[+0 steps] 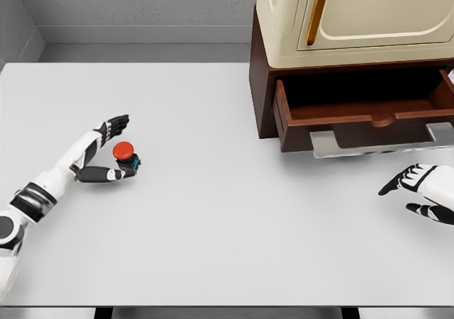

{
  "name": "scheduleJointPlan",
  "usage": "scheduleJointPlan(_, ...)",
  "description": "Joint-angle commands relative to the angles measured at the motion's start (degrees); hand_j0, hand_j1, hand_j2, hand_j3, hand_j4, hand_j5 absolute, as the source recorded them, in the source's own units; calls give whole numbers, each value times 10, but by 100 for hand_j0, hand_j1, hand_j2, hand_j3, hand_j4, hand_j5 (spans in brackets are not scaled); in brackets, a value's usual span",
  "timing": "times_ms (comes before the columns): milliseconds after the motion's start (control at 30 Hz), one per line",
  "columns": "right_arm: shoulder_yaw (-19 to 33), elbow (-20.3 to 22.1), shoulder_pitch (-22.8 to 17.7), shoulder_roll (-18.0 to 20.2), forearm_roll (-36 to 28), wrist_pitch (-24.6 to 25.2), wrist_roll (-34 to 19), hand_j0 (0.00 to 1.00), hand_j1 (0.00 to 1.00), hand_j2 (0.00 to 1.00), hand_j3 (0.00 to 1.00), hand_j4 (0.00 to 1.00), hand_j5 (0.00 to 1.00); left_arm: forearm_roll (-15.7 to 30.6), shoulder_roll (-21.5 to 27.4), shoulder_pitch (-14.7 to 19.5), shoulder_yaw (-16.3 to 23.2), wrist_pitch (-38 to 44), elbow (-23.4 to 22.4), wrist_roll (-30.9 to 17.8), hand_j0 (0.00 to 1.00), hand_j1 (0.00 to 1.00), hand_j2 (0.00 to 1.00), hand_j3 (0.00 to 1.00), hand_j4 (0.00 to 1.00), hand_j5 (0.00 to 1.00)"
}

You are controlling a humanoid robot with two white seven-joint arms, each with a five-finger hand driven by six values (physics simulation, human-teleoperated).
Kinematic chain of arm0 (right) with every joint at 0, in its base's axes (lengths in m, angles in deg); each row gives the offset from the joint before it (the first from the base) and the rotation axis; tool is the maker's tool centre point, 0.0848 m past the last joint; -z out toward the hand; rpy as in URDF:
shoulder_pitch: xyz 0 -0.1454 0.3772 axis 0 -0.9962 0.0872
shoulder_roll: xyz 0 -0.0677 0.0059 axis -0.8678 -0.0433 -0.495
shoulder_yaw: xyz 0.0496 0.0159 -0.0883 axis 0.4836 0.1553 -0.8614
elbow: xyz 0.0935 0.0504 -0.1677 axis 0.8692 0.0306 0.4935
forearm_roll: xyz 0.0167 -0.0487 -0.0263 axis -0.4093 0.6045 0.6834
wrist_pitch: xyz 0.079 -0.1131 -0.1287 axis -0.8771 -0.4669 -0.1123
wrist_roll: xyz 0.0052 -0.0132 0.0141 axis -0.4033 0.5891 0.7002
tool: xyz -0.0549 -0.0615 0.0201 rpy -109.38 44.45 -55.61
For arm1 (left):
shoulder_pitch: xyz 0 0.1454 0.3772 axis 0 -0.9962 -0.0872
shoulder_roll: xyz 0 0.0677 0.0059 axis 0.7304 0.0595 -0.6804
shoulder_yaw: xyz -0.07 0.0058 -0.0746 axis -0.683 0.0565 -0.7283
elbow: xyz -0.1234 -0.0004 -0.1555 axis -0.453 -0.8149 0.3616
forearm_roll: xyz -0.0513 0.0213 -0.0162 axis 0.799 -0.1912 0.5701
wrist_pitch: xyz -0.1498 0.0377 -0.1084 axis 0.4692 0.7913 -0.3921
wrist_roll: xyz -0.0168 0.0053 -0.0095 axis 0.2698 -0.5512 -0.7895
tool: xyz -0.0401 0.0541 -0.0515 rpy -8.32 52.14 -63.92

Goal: Put the switch into the drawer with left arm, and close the drawer with right arm

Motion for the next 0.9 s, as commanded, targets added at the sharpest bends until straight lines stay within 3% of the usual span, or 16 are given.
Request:
scheduleJointPlan(0,1,-1,0,1,-4,0,0,67,67,67,67,67,67,4,-3,0,3,0,-5,0,86,86,86,86,86,86)
scheduleJointPlan(33,0,-1,0,1,-4,0,0,67,67,67,67,67,67,3,-3,-1,4,0,-5,0,82,82,82,82,82,82)
scheduleJointPlan(433,0,0,0,4,-4,0,0,67,67,67,67,67,67,4,-1,-2,11,-1,-20,0,82,82,82,82,82,82)
scheduleJointPlan(533,0,1,0,5,-4,0,0,66,66,66,66,66,66,5,1,-3,11,-1,-20,0,73,73,73,73,73,73)
scheduleJointPlan(767,0,2,0,4,-4,0,0,65,65,65,65,65,65,5,3,-5,11,-1,-19,0,66,66,66,66,66,66)
scheduleJointPlan(867,0,2,0,5,-4,0,0,65,65,65,65,65,65,6,4,-6,11,-1,-18,0,57,57,57,57,57,57)
